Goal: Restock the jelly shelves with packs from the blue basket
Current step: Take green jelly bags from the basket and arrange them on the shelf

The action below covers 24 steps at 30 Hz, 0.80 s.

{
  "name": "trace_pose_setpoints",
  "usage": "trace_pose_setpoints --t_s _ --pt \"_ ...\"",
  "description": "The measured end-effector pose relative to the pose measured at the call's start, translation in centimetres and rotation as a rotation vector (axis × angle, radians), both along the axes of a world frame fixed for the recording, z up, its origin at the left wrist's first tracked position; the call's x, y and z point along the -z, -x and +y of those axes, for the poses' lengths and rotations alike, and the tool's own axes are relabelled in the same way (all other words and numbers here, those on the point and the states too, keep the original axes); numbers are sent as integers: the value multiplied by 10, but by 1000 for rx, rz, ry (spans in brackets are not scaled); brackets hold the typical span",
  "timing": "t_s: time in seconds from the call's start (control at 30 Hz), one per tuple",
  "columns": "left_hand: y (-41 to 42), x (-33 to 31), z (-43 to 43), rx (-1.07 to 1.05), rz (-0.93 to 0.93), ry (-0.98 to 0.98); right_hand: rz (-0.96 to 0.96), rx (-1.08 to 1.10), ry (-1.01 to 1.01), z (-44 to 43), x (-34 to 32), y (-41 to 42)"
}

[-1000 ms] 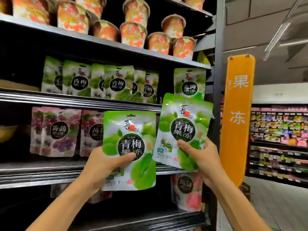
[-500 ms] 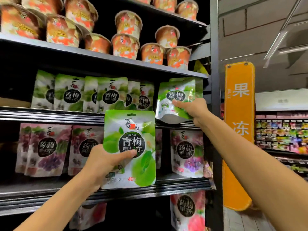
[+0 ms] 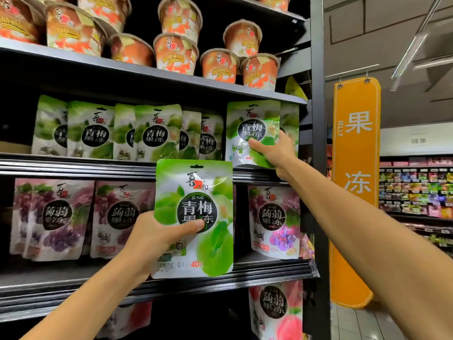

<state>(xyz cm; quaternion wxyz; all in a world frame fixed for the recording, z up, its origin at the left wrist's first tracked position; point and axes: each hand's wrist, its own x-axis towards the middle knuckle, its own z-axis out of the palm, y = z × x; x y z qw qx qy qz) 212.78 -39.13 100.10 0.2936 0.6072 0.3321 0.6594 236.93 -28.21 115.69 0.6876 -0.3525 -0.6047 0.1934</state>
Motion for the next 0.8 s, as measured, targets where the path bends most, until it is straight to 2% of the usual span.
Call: trace_pose_setpoints --t_s 0.13,0.3,0.57,0.8 --pt "-9 -3 8 18 -47 16 -181 91 -63 0 3 0" --pt "-16 -2 12 27 -34 10 -394 155 -30 -3 3 -10" --pt "-15 -9 14 12 20 5 -394 334 -17 -4 7 -23" --pt "-14 -24 11 20 47 -2 -277 327 7 -20 15 -22"
